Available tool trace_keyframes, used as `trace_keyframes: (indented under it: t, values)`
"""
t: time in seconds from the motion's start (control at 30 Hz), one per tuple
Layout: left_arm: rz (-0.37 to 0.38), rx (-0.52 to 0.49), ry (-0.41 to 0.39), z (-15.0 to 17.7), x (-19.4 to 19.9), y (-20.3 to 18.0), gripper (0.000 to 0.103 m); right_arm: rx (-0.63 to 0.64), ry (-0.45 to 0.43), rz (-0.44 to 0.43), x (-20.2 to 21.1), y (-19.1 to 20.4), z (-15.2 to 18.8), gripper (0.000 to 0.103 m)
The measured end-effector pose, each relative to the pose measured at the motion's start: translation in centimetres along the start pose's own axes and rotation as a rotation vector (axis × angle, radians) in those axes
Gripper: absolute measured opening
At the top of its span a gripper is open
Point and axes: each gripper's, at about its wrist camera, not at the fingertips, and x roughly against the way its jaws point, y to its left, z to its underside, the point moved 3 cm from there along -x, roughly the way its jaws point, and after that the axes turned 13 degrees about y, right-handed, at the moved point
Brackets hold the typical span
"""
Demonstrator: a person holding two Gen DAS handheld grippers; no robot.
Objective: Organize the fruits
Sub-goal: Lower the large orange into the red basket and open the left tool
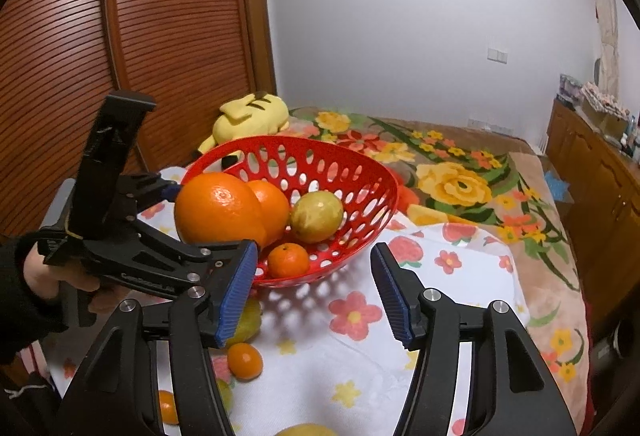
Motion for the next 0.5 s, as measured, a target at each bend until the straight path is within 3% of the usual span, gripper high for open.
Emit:
trace_keyframes:
  t: [0.13, 0.5]
  values:
    - [-0.037, 0.005, -0.123, -1.0, 2.9, -0.2, 0.1, -0.003, -0.012, 0.002, 0.5, 0.1, 0.2, 0.064]
    - [-0.004, -0.015, -0.159, -0.8, 5.6, -1.2, 0.1, -0.008, -0.04, 0.018, 1.8, 0.3, 0.6, 0.066]
